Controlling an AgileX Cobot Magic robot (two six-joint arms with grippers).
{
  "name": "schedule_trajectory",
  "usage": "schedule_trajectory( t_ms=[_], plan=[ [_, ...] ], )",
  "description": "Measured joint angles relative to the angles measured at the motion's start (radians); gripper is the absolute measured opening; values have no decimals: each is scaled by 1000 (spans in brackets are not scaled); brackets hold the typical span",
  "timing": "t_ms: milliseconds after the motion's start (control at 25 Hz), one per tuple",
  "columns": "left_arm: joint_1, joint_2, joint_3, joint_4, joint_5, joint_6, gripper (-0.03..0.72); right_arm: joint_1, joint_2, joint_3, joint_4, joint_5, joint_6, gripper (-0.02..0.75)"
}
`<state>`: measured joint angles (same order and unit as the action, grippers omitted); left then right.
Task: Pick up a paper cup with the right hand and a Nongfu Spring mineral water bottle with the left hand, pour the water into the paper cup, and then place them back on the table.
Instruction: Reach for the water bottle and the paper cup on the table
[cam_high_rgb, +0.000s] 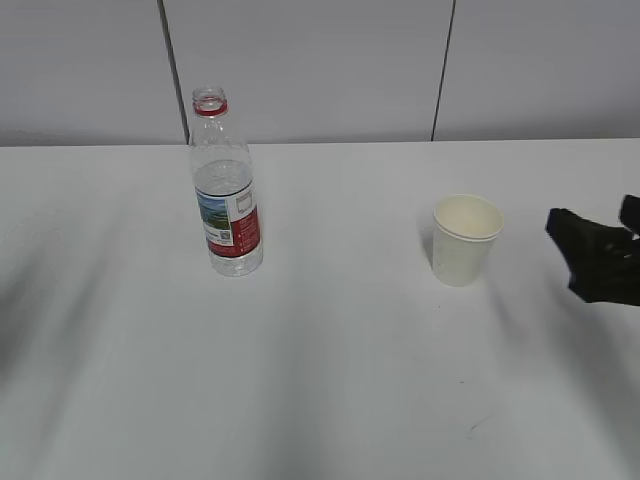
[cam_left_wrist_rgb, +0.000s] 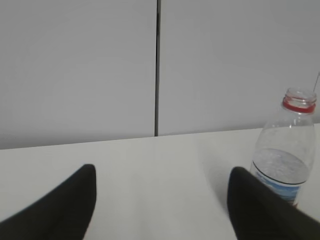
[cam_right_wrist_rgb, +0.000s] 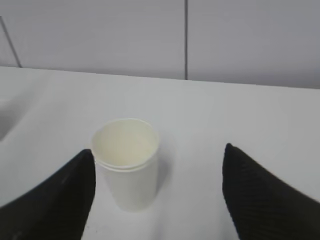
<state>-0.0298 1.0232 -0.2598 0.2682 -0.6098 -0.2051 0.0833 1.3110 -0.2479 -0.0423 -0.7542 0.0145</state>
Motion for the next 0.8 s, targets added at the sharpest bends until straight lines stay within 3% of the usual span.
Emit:
schedule_trajectory(
  t_ms=[120, 240, 480, 800],
  plan=[
    [0, 42, 0, 16, -44, -5, 502, 0, 173, -2, -99, -211, 57, 589],
    [0, 59, 0, 41, -68, -7, 502, 0, 330, -8, -124, -347, 70, 589],
    [0, 61, 0, 55, -73, -7, 502, 0, 511, -32, -126, -375, 74, 589],
    [0, 61, 0, 56, -73, -7, 502, 0, 523, -39, -133, -383, 75, 589]
  ],
)
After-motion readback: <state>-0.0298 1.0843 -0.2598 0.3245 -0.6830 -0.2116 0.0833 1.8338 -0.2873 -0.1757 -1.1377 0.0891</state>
